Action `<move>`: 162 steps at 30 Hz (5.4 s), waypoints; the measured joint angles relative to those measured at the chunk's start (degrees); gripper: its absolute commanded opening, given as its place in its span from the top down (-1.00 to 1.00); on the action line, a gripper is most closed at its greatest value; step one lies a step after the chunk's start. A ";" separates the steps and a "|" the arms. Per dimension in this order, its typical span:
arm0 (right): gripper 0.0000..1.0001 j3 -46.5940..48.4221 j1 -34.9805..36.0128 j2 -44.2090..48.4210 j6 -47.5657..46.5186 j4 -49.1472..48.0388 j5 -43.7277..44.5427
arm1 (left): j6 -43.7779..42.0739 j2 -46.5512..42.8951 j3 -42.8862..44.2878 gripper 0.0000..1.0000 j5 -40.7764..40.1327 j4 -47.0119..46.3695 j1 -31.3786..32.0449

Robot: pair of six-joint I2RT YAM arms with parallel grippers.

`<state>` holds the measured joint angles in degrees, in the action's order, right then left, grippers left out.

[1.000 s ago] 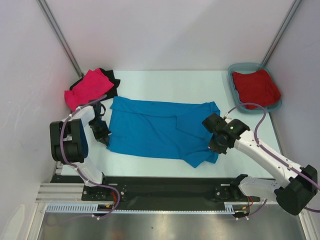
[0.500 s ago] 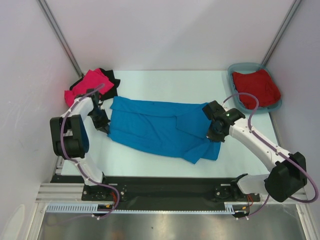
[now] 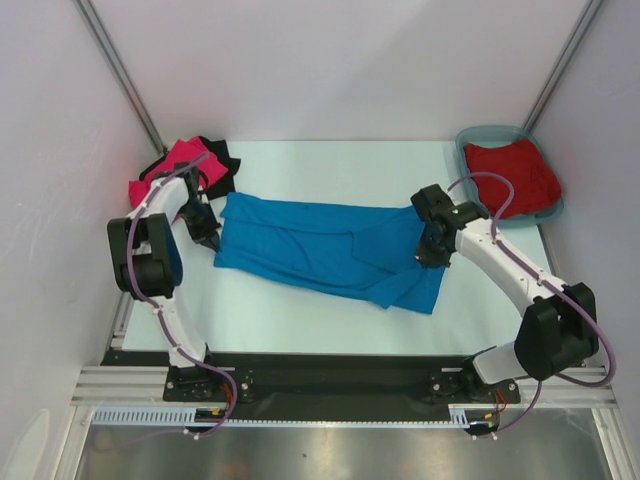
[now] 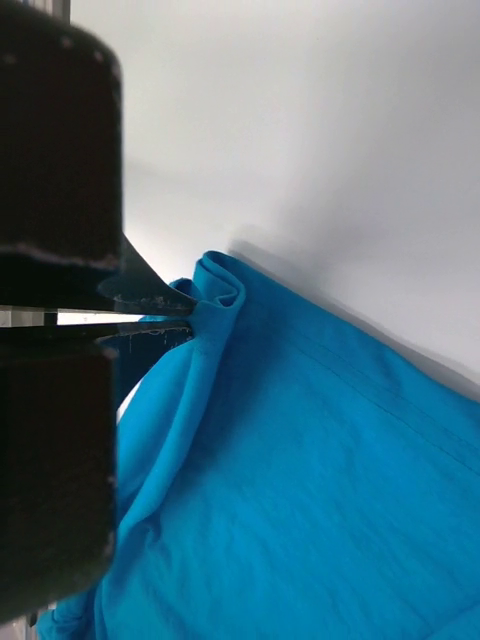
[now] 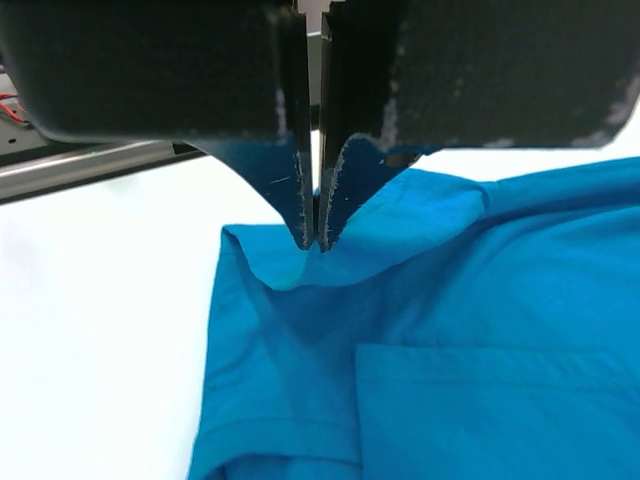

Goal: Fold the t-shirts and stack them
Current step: Fold the tshirt

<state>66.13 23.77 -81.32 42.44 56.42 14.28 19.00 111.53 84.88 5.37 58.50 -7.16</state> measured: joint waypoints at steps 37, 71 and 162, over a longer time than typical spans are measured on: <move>1.00 20.55 -10.23 -25.11 -11.78 13.18 -22.58 | 10.51 -3.82 -1.36 0.99 7.54 4.87 0.28; 1.00 25.53 -16.76 -33.44 -20.63 11.43 -26.21 | 22.27 -1.68 -0.22 0.99 16.20 1.99 3.19; 0.99 38.10 -25.55 -42.29 -20.50 7.34 -21.05 | 33.42 -4.46 -7.43 0.97 9.31 -19.21 -1.25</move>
<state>104.22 -1.78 -123.61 21.93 63.77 -6.76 52.42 107.07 77.45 14.68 39.29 -8.40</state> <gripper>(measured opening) 0.017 0.012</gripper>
